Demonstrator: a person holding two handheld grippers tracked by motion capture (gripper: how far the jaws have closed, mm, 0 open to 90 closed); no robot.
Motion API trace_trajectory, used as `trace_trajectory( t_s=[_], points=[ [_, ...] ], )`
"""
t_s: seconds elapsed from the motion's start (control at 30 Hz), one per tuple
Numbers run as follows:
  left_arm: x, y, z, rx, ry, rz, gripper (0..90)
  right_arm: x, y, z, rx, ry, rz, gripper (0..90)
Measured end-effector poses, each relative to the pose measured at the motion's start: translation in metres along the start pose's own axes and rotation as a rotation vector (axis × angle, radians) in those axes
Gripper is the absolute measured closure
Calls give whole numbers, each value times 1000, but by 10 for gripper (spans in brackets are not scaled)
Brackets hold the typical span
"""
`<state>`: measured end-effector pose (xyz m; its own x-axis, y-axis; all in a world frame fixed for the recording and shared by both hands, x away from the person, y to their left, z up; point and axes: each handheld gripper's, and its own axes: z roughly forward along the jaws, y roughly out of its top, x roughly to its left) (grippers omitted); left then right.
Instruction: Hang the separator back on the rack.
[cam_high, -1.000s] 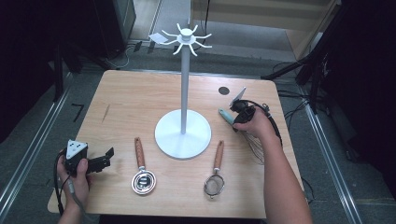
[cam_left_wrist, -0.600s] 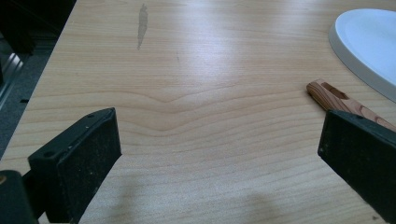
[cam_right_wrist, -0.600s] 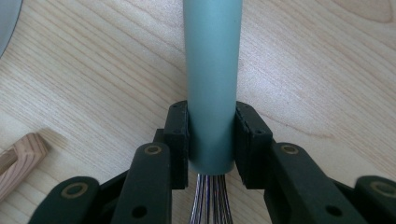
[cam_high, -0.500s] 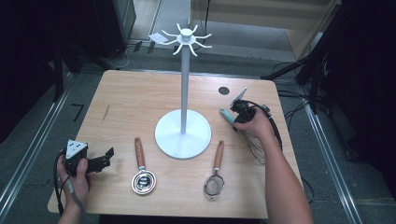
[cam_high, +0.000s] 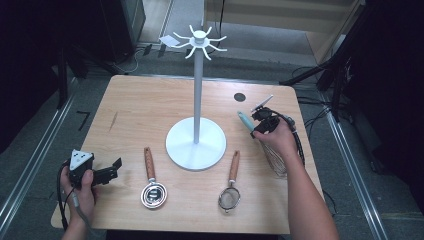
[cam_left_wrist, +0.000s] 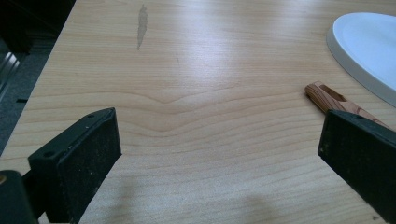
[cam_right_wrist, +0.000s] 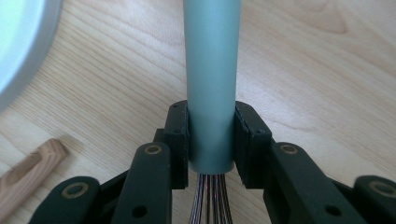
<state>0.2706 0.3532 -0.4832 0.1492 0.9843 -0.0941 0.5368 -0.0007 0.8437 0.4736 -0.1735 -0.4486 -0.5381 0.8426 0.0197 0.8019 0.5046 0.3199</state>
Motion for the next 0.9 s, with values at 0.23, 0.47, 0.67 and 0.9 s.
trace_trajectory(
  t_s=[0.23, 0.47, 0.67, 0.9],
  points=[
    [0, 0, 0, -1, -1, 2, 0, 0, -9, -17, -99, 3, 3, 712],
    [0, 0, 0, 0, 1, 3, 0, 2, -18, -33, -198, -5, -3, 712],
    [0, 0, 0, 0, 1, 3, 0, 4, -26, -48, -309, 10, 3, 712],
    [0, 0, 0, 0, 2, 2, 0, 10, -34, -58, -421, 11, -7, 712]
  ],
)
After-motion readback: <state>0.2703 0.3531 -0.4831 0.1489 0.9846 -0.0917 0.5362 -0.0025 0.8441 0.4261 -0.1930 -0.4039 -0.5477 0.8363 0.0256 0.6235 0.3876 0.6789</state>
